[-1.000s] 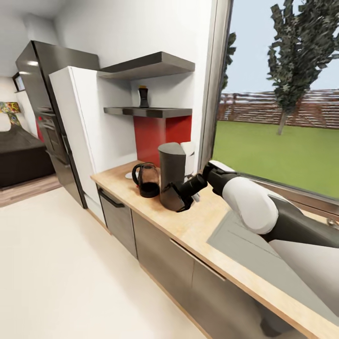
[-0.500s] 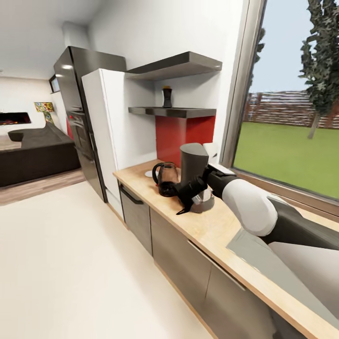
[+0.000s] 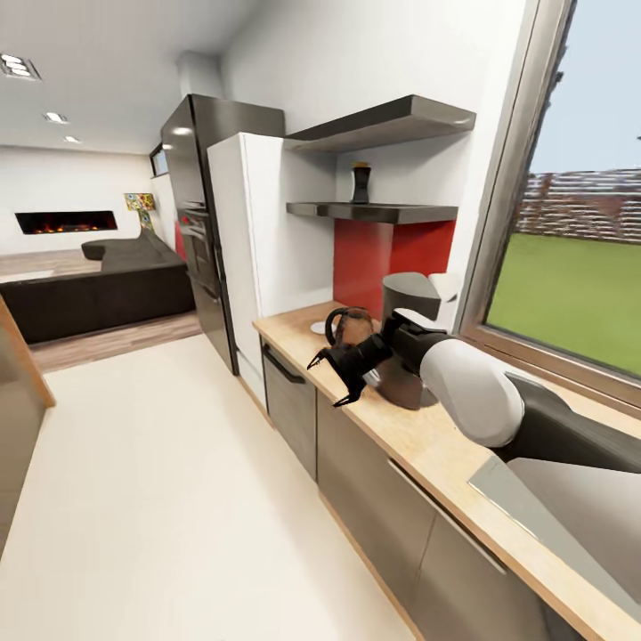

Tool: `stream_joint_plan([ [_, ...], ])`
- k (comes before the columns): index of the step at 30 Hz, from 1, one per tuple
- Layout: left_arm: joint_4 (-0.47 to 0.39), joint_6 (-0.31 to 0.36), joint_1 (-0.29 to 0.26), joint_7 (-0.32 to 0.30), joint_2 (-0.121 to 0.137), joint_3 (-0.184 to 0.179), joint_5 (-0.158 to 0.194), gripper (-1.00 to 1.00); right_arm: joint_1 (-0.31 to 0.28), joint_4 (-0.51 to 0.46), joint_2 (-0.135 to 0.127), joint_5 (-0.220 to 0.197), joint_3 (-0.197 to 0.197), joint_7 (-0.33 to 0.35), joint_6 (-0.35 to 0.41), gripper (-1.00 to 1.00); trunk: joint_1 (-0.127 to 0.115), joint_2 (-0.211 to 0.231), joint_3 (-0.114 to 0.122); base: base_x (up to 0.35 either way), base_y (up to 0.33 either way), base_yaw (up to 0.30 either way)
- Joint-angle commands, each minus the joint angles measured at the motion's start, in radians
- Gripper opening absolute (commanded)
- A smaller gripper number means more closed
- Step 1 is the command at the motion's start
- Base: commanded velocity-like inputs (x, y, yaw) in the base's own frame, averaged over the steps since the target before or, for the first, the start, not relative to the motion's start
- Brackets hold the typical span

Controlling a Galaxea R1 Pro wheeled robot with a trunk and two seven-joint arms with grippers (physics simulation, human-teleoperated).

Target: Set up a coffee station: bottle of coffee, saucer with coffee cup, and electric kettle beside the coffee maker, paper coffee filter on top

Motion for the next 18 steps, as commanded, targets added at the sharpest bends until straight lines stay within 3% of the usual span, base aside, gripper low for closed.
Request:
stream_joint_plan([
  [1, 0.001, -0.003, -0.001, 0.002, 0.0, 0.007, -0.008, 1.0, 0.0, -0.002, 0.0, 0.0, -0.007, -0.01, 0.003, 1.0, 0.001, -0.002, -0.002, 0.0, 0.0, 0.278],
  [12, 0.001, -0.003, -0.003, 0.002, 0.0, 0.008, -0.008, 1.0, 0.006, -0.002, 0.0, 0.0, -0.007, -0.01, 0.003, 1.0, 0.001, -0.002, -0.002, 0.0, 0.0, 0.278],
  [18, 0.001, -0.003, -0.003, 0.002, -0.003, 0.009, -0.007, 1.0, 0.08, -0.001, 0.0, 0.004, -0.007, -0.008, 0.006, 1.0, 0.001, -0.002, -0.002, 0.0, 0.0, 0.278],
])
